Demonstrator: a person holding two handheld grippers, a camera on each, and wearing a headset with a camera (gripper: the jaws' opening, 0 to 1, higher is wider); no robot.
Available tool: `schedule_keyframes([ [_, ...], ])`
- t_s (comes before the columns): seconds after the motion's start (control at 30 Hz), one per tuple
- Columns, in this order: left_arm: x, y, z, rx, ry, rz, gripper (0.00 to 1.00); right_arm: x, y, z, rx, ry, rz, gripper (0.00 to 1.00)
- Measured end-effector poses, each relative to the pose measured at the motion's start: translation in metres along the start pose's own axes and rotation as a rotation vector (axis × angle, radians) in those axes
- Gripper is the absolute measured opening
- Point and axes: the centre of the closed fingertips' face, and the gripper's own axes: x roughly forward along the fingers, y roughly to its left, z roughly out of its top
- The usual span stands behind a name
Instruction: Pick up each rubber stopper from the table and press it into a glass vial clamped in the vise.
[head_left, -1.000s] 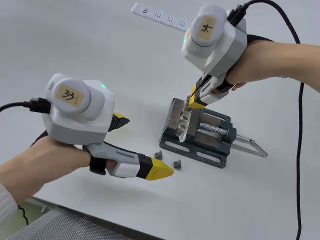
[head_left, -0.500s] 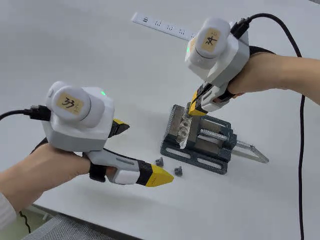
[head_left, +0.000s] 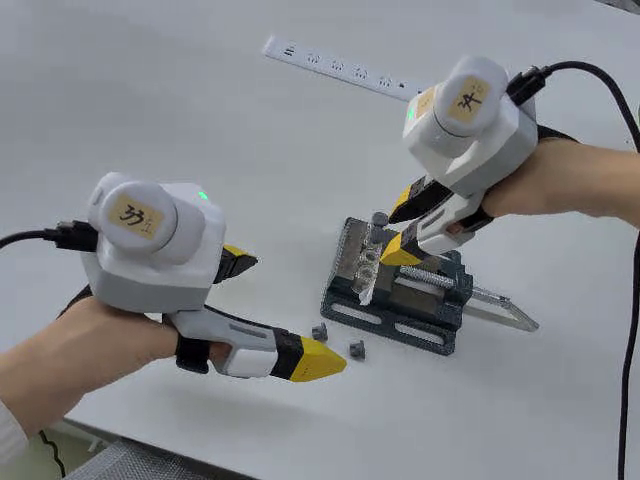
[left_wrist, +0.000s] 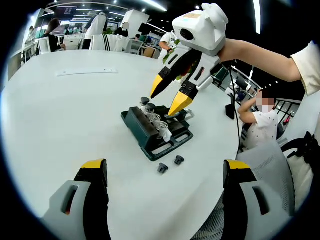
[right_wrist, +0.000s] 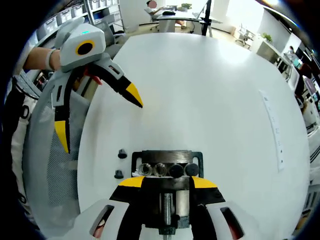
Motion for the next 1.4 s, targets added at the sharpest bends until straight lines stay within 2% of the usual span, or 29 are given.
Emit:
schedule_keyframes([
  [0.13, -0.001, 0.000, 0.002, 0.001, -0.003, 0.003, 0.96, -0.004, 0.007, 0.003, 0.035, -0.057, 0.003, 0.38],
  [0.4, -0.004, -0.001, 0.006, 0.005, -0.011, 0.006, 0.96, -0.004, 0.014, 0.003, 0.072, -0.114, 0.004, 0.54],
  [0.6, -0.007, -0.001, 0.007, 0.010, -0.017, 0.010, 0.96, -0.002, 0.022, -0.002, 0.095, -0.147, 0.008, 0.58],
  [0.8, -0.011, 0.000, 0.009, 0.008, -0.027, 0.021, 0.96, -0.003, 0.033, -0.008, 0.118, -0.176, 0.020, 0.58],
  [1.13, -0.017, 0.000, 0.009, 0.007, -0.040, 0.033, 0.96, -0.003, 0.056, -0.008, 0.143, -0.278, 0.042, 0.54],
  [1.33, -0.021, -0.001, 0.010, 0.014, -0.042, 0.035, 0.96, 0.001, 0.075, -0.013, 0.137, -0.297, 0.075, 0.51],
  [1.4, -0.022, -0.002, 0.010, 0.015, -0.042, 0.035, 0.96, 0.006, 0.080, -0.016, 0.129, -0.288, 0.093, 0.50],
])
